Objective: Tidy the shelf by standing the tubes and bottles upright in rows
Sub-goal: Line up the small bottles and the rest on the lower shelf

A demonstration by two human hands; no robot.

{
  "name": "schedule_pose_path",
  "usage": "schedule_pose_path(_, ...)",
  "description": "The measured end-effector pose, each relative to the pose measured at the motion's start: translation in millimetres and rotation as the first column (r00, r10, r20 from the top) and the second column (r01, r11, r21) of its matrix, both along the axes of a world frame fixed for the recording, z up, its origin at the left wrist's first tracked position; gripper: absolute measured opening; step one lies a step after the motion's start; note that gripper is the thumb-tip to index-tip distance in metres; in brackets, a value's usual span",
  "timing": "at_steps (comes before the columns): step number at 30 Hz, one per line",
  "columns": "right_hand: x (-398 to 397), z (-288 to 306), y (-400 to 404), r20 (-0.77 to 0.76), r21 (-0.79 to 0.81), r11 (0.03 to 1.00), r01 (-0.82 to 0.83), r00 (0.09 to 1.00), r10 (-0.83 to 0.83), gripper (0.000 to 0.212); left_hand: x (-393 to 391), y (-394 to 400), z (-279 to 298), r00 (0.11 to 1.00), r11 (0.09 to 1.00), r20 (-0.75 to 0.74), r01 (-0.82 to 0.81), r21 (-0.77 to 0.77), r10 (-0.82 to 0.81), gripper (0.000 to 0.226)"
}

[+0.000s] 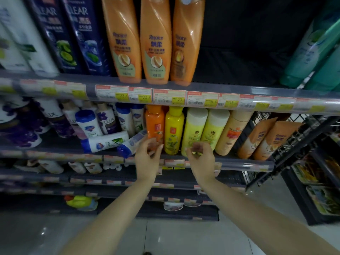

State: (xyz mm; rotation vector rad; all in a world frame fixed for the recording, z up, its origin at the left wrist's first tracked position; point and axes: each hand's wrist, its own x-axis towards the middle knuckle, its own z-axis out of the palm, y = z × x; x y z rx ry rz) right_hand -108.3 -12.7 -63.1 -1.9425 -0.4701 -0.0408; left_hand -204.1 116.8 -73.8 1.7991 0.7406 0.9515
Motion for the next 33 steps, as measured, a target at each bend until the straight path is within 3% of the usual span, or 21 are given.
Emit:
schedule_pose_path(6,-33.3,-5.7,48.0,0.036,-0.067,0.929,-0.365,0.929,0.368,0.036,-59.7,67.3,-14.0,0.983,0.983,-0.03,-0.181,0.014,0.182,0.023)
schedule_pose_path(11,-52.8,-6.4,96.3,0.067,-0.326,0.751,-0.573,0.779,0.623,0.045,-94.5,119.3,-24.7,0.943,0.942,-0.047,-0.331,-0.055,0.328,0.024)
schedule_pose_path(15,-62.2,-7.4,131.0,0.052,-0.427,0.691,-0.583,0.748,0.662,0.053,-109.8,146.7,-25.3,0.902,0.897,-0.091,-0.43,-0.103,0.422,0.031)
schedule_pose_path(19,-62.3,-13.4,152.1,0.044,-0.514,0.679,-0.524,0.774,0.631,0.061,-120.8,162.1,-28.4,0.885,0.881,-0.14,-0.459,-0.113,0.443,0.042)
schedule_pose_path(24,-63.8,-22.1,162.0,0.107,-0.63,0.647,-0.43,0.777,0.621,0.066,-122.1,179.4,-35.9,0.931,0.903,-0.186,-0.354,-0.243,0.315,0.055)
schedule_pose_path(29,-66.2,-21.8,167.8,0.178,-0.71,0.622,-0.331,0.769,0.614,0.067,-125.9,185.0,-39.9,0.954,0.949,-0.2,-0.261,-0.175,0.225,0.045)
schedule_pose_path(33,-62.7,-19.8,162.1,0.21,-0.663,0.637,-0.393,0.72,0.661,0.063,-130.7,181.5,-32.7,0.978,0.963,-0.144,-0.177,-0.201,0.15,0.039)
